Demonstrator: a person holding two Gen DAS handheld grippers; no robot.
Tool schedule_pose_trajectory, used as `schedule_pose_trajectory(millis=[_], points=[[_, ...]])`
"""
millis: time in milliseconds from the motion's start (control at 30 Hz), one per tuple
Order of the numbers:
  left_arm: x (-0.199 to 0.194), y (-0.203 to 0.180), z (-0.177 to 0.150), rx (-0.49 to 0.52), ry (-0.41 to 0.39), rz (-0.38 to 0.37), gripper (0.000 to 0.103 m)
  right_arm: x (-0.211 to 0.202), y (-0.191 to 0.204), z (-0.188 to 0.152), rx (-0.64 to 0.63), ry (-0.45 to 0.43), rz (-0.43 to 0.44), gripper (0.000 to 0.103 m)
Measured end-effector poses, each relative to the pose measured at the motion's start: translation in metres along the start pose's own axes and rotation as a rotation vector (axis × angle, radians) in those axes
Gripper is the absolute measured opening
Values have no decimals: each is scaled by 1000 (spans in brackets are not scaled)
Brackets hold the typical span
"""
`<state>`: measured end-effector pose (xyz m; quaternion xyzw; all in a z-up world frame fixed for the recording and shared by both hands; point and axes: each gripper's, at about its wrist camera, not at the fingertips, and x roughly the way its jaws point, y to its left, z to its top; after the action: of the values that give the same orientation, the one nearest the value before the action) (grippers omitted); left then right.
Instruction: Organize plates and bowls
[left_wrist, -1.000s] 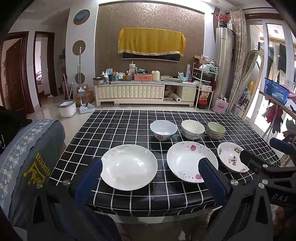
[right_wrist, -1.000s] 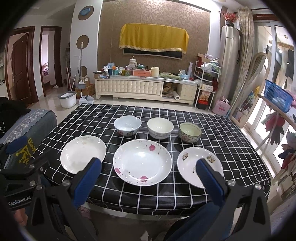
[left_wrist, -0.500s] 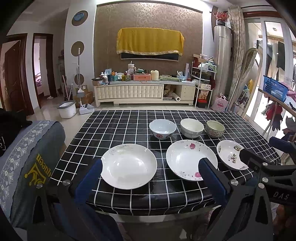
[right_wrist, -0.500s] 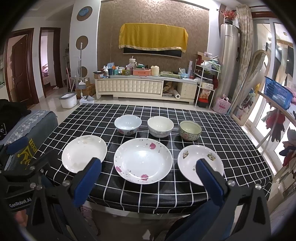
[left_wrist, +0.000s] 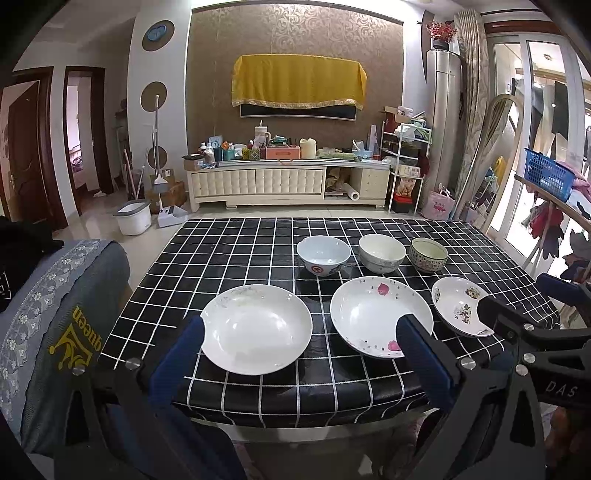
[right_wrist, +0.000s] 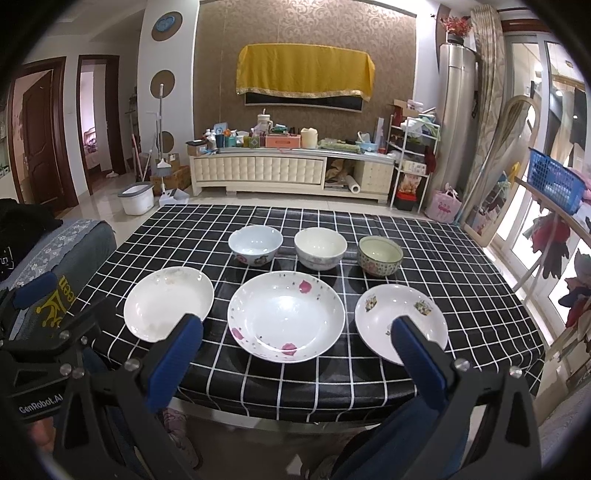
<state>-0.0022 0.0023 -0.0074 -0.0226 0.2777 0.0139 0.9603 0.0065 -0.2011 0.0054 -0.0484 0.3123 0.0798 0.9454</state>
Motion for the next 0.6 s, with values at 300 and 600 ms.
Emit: schedule_pose_trajectory(millis=[300, 600], points=[[-2, -2, -2, 4, 3, -1, 103, -1, -3, -2, 7, 7, 0, 103], [-1, -5, -3, 12, -1, -8, 103, 1, -5, -2, 22, 23, -4, 103]])
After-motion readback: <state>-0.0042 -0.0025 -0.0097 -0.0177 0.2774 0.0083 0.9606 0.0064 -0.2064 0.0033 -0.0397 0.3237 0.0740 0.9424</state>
